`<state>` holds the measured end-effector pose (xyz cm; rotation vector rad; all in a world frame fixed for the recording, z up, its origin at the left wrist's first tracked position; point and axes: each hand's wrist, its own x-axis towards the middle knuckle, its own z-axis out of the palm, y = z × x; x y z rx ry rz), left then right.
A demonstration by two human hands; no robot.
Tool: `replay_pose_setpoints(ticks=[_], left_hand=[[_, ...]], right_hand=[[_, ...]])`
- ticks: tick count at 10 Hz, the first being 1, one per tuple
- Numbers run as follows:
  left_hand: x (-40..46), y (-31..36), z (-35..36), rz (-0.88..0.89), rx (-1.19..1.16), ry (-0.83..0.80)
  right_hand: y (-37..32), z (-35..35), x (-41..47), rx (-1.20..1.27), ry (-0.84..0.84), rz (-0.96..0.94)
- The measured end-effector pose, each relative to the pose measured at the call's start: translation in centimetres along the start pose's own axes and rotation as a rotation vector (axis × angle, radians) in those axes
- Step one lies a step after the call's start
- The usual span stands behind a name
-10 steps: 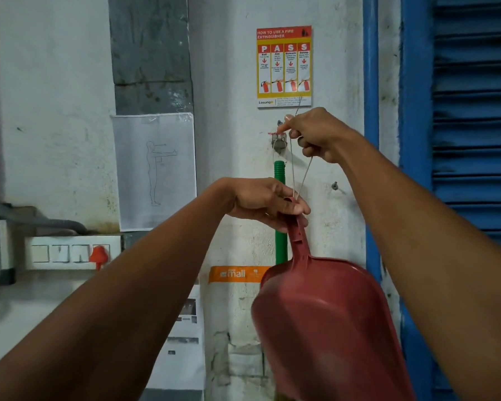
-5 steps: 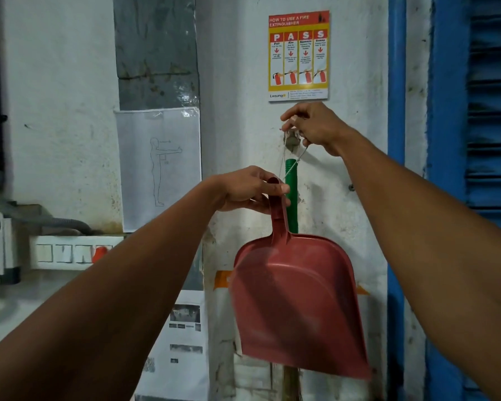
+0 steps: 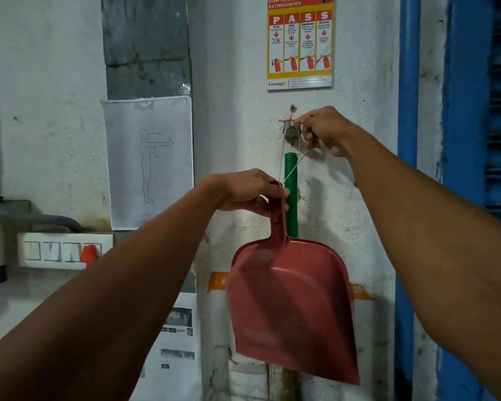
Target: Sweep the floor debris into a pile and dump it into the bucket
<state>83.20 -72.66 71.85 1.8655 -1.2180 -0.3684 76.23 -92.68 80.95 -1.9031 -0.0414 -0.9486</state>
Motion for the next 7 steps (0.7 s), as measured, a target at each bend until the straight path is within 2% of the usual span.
replay_pose_setpoints(ticks=[3,7], left_hand=[[0.3,-0.4,1.6,-0.065,0.087,0.078],[-1.9,-1.5,3.9,-0.082,0.312,0.271]], right_hand=[[3.7,0.9,-1.9,0.022,0.163,-0.008],[7.0,3.9,-11.8,-0.165,0.181,0.078]])
